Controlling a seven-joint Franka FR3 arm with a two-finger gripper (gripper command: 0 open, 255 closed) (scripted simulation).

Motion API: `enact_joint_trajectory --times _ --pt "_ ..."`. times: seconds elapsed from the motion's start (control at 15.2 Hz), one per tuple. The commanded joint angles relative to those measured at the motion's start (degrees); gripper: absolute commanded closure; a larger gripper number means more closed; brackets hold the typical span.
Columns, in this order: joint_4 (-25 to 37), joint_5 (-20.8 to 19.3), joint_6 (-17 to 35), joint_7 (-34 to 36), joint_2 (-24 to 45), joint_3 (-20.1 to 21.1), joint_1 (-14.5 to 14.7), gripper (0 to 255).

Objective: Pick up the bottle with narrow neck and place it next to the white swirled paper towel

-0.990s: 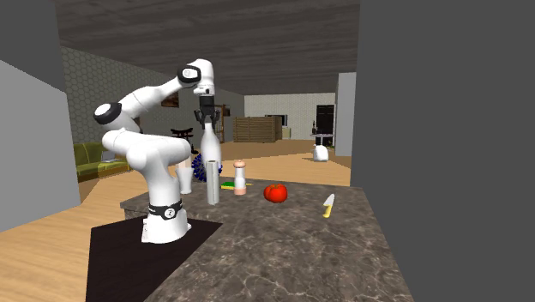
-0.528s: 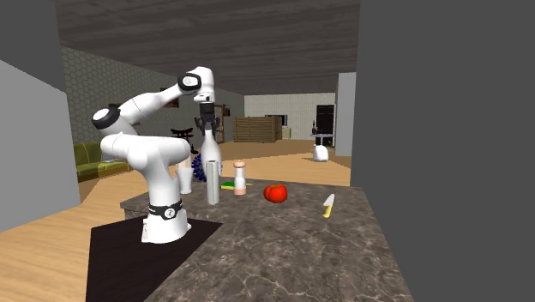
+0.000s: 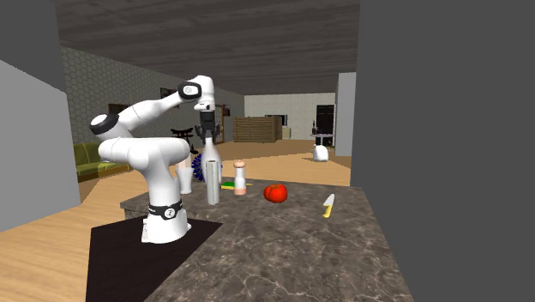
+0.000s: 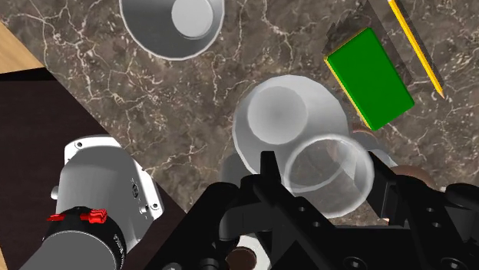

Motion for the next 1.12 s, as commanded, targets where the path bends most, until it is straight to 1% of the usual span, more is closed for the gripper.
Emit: enact_joint_trajectory --times 0.0,0.53,1.06 --pt "-1.47 0.9 0.52 -0.1 -1.03 0.94 0.61 255" --pt "-6.68 5.66 2.58 0.21 -5.04 5.87 3.22 255" --pt "-6.68 5.66 2.58 0.21 -5.04 5.87 3.22 255"
